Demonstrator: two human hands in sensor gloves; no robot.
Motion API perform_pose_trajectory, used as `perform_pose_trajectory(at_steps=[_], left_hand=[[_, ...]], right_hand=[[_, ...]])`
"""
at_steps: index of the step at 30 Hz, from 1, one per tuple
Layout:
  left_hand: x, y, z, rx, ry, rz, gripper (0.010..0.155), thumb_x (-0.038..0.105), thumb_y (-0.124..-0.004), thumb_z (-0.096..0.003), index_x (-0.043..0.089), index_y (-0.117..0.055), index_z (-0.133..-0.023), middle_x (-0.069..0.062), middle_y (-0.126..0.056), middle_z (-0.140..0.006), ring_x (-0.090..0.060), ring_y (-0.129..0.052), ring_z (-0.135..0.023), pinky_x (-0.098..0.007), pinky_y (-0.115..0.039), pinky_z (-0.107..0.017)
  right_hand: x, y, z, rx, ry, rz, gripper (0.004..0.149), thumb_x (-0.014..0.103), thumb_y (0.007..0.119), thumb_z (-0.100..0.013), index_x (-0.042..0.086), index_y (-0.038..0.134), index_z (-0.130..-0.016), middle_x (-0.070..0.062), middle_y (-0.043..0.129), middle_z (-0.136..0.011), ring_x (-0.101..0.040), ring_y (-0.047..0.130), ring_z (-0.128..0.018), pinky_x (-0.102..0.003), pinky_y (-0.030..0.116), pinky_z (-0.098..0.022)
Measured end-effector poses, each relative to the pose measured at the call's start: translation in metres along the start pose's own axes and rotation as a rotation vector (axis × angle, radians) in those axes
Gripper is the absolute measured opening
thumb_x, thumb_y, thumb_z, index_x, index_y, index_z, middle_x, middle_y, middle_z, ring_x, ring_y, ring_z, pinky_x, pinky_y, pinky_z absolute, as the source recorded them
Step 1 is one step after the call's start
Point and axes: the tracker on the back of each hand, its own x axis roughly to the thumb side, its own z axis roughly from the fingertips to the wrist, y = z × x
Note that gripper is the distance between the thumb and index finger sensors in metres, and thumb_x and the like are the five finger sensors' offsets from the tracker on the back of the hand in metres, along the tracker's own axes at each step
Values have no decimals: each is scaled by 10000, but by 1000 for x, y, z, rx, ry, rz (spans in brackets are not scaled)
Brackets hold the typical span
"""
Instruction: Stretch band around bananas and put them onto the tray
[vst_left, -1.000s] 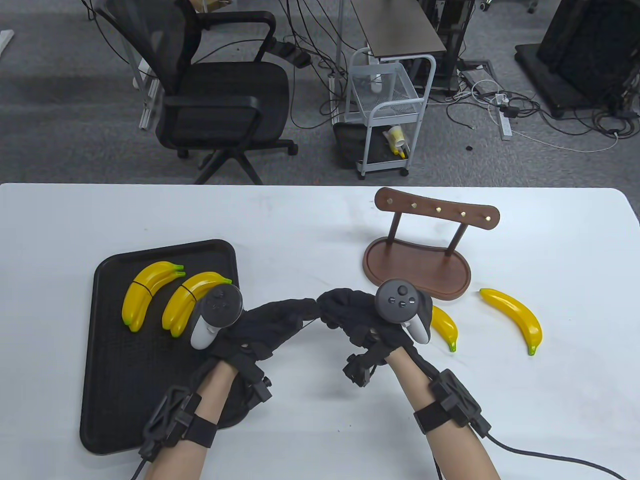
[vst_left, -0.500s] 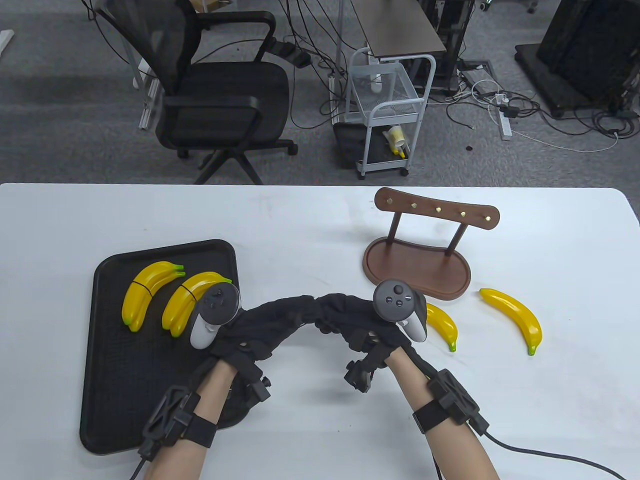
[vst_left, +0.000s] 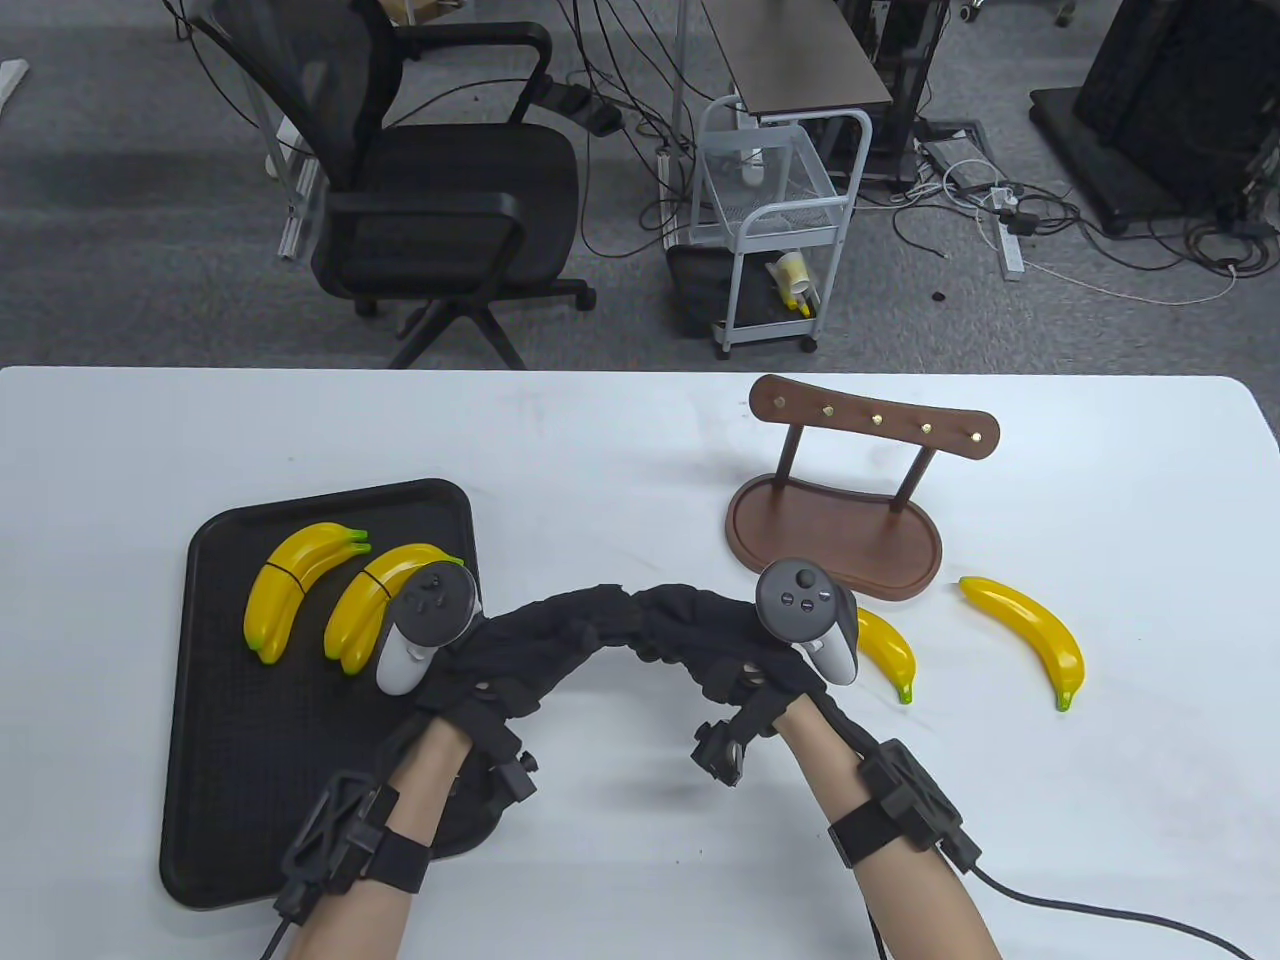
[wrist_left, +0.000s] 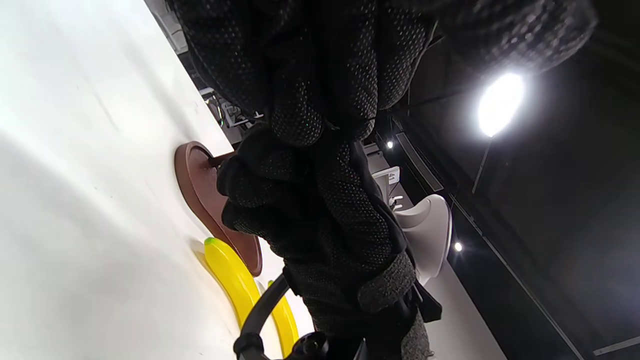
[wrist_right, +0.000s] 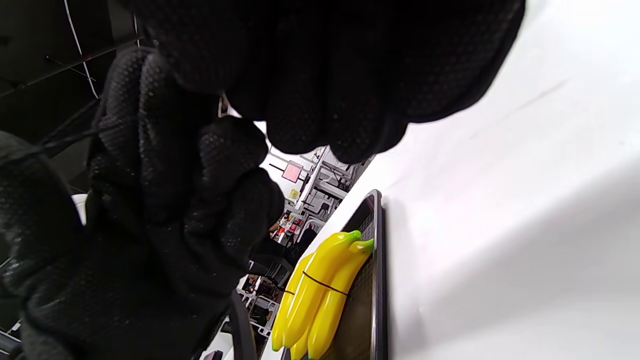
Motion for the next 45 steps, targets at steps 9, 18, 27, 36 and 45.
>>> perform_pose_trajectory(at_steps=[9, 18, 27, 36, 45], left_hand=[[7, 2, 2, 34, 28, -165, 697, 590, -627, -483, 233, -603, -1081, -12, -765, -1106, -287, -804, -1023, -487, -625, -796], [15, 7, 6, 112, 52, -313, 695, 589, -642, -486, 237, -595, -1083, -6, -756, -1110, -265, -787, -1041, -471, -616, -810], [7, 9, 7, 144, 116, -438, 679, 577, -659, -495, 239, -593, -1081, -5, -753, -1111, -264, -785, -1042, -471, -615, -810], [2, 7, 8, 164, 132, -558, 681, 583, -680, -483, 262, -585, -1075, 20, -746, -1113, -248, -784, -1046, -465, -606, -824], [-1, 7, 8, 157, 150, -564, 675, 581, -678, -485, 263, -588, -1073, 22, -746, -1113, -249, -780, -1049, -465, -604, -825]], right_hand=[[10, -17, 8, -60, -37, 221, 470, 395, 726, -563, 117, 766, -939, -119, 895, -858, -358, 936, -707, -522, 790, -492], [-1, -52, 31, -112, 18, 420, 528, 421, 741, -555, 112, 724, -983, -136, 852, -919, -382, 899, -769, -548, 770, -520], [-26, -93, 60, -232, 130, 638, 544, 413, 746, -553, 116, 695, -1005, -137, 821, -955, -392, 874, -804, -555, 761, -534], [-64, -113, 71, -289, 268, 747, 574, 405, 768, -538, 131, 653, -1029, -128, 777, -994, -400, 830, -854, -563, 746, -556], [-100, -121, 77, -287, 406, 832, 662, 420, 814, -505, 132, 592, -1058, -138, 718, -1033, -404, 798, -881, -556, 742, -573]])
